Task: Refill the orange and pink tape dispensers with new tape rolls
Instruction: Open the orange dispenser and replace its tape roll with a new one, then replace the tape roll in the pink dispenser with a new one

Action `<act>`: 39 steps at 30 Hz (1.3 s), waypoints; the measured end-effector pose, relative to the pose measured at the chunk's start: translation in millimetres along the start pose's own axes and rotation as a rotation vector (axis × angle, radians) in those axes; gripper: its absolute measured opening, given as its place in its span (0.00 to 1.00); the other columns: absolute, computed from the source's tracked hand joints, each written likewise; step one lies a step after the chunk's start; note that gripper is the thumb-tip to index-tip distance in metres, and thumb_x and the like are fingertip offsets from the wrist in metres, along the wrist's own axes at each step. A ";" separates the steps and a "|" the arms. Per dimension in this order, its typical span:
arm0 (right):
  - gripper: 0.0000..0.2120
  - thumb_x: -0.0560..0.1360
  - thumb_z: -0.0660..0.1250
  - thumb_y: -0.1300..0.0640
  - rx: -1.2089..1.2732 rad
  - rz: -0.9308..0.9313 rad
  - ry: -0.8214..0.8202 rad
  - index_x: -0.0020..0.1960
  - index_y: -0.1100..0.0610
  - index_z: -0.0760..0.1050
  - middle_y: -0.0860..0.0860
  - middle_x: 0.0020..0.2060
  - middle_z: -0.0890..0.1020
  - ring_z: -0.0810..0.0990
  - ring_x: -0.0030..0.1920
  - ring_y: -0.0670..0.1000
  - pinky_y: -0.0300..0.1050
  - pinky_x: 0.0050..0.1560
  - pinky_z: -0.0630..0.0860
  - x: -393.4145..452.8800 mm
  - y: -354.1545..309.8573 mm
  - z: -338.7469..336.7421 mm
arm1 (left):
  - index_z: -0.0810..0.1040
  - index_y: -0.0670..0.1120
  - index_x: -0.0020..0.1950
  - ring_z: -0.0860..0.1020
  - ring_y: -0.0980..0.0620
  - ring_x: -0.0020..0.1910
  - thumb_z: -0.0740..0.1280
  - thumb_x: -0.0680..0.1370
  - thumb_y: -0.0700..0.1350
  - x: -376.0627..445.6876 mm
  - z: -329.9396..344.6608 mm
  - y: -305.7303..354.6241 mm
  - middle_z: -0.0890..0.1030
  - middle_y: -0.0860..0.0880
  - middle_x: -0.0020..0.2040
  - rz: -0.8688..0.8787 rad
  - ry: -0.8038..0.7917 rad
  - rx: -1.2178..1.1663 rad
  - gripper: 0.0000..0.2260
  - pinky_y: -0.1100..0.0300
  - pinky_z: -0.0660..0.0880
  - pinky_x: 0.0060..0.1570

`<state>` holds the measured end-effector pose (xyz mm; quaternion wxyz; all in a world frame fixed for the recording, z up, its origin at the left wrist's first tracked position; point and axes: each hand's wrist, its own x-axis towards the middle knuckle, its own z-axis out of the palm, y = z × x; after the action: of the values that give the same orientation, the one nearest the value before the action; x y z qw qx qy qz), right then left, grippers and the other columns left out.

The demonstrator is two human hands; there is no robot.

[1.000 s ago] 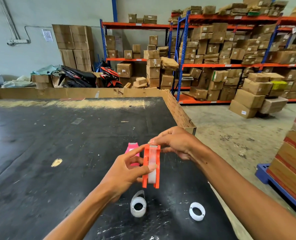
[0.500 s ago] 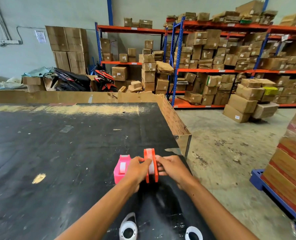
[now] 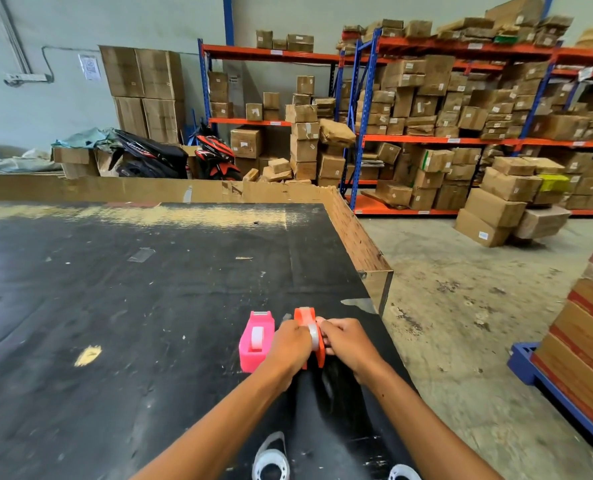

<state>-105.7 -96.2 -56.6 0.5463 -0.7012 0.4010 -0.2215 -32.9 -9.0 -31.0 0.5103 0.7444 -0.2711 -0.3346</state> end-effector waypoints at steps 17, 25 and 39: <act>0.03 0.67 0.65 0.56 -1.039 -0.085 -0.199 0.40 0.54 0.76 0.56 0.48 0.82 0.78 0.45 0.56 0.47 0.47 0.70 -12.7 -83.1 86.8 | 0.78 0.43 0.48 0.77 0.44 0.42 0.73 0.68 0.54 15.7 -115.5 -35.2 0.79 0.46 0.40 0.293 -0.165 0.792 0.17 0.49 0.75 0.48; 0.03 0.60 0.61 0.59 -1.145 -0.119 -0.033 0.31 0.52 0.68 0.52 0.39 0.79 0.81 0.50 0.59 0.48 0.43 0.65 -16.8 -83.6 101.8 | 0.77 0.42 0.43 0.79 0.44 0.41 0.73 0.64 0.61 15.8 -116.3 -40.7 0.82 0.46 0.43 0.343 -0.090 0.757 0.23 0.56 0.72 0.39; 0.17 0.71 0.68 0.56 -0.695 -0.425 0.169 0.59 0.51 0.76 0.45 0.42 0.68 0.72 0.43 0.47 0.46 0.45 0.72 -98.2 -72.3 58.5 | 0.81 0.36 0.38 0.78 0.52 0.30 0.67 0.77 0.50 -33.9 -113.5 -18.4 0.80 0.41 0.33 0.182 -0.246 -0.205 0.18 0.61 0.79 0.33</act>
<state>-95.7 23.1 6.3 0.1843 -0.8904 0.3417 -0.2376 34.9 88.0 -11.8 0.5745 0.6144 -0.3622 -0.4015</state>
